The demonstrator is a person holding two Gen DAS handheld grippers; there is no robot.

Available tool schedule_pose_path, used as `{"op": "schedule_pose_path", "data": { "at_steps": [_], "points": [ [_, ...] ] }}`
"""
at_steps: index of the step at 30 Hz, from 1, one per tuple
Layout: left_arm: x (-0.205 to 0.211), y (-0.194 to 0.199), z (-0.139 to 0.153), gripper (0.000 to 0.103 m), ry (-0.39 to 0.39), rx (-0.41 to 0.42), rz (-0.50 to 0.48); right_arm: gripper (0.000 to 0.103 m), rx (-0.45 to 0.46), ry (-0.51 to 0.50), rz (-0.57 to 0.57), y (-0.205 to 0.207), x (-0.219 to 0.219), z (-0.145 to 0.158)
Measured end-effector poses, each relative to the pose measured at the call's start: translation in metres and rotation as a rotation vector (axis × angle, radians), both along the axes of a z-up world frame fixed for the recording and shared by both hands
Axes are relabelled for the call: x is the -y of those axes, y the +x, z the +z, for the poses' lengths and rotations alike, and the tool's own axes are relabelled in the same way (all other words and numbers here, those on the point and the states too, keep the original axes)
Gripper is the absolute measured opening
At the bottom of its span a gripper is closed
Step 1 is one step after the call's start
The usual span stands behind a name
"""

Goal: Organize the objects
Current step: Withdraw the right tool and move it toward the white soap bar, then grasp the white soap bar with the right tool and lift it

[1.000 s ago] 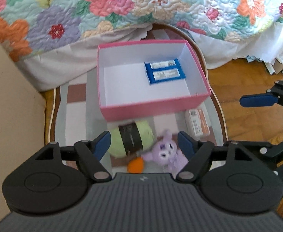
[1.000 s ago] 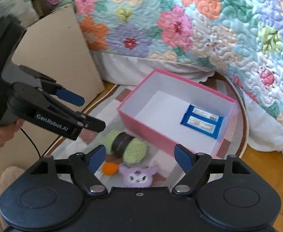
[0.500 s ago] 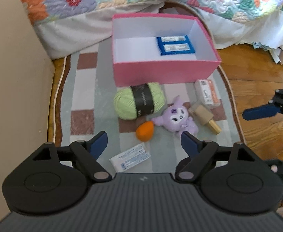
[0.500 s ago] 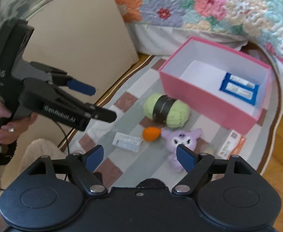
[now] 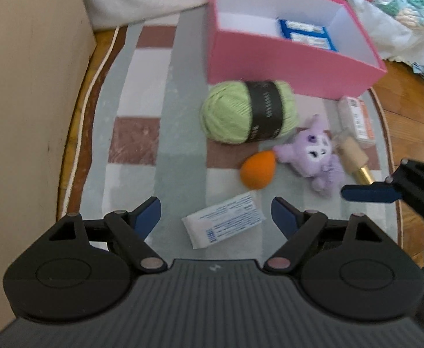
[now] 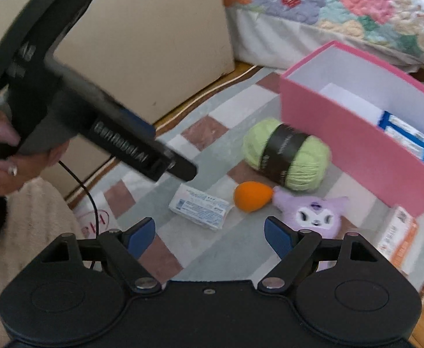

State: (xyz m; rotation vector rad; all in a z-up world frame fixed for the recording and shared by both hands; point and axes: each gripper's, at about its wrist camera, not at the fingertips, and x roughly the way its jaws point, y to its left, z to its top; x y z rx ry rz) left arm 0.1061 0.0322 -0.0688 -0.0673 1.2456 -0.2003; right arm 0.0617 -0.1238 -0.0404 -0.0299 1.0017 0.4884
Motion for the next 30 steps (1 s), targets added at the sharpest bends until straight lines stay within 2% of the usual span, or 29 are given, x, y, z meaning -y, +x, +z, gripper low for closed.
{"op": "schedule_pose_path", "data": {
  "at_steps": [8, 18, 20, 21, 23, 25, 27, 28, 30],
  "points": [
    [-0.012, -0.002, -0.041, 0.081, -0.037, -0.046, 0.052, 0.086, 0.008, 0.0, 0.027, 0.011, -0.024, -0.039],
    [-0.021, -0.004, -0.074, 0.078, -0.055, -0.064, 0.074, 0.086, 0.056, -0.112, 0.054, 0.013, -0.034, -0.082],
    [-0.022, -0.007, -0.078, 0.073, -0.068, -0.066, 0.079, 0.086, 0.055, -0.125, 0.055, 0.015, -0.035, -0.091],
    [-0.024, -0.008, -0.08, 0.063, -0.075, -0.066, 0.092, 0.085, 0.055, -0.126, 0.05, 0.015, -0.035, -0.093],
    [-0.028, -0.01, -0.081, 0.061, -0.098, -0.055, 0.14, 0.085, 0.06, -0.116, 0.04, 0.014, -0.035, -0.094],
    [-0.029, -0.011, -0.08, 0.052, -0.126, -0.043, 0.14, 0.085, 0.073, -0.092, 0.021, 0.013, -0.035, -0.09],
    [-0.031, -0.012, -0.081, 0.048, -0.147, -0.038, 0.157, 0.085, 0.064, -0.08, 0.018, 0.015, -0.038, -0.089],
    [-0.032, -0.013, -0.083, 0.042, -0.163, -0.043, 0.163, 0.085, 0.058, -0.082, 0.019, 0.017, -0.039, -0.09],
    [-0.035, -0.014, -0.085, 0.036, -0.216, -0.053, 0.179, 0.085, 0.051, -0.083, 0.025, 0.018, -0.042, -0.094]
  ]
}}
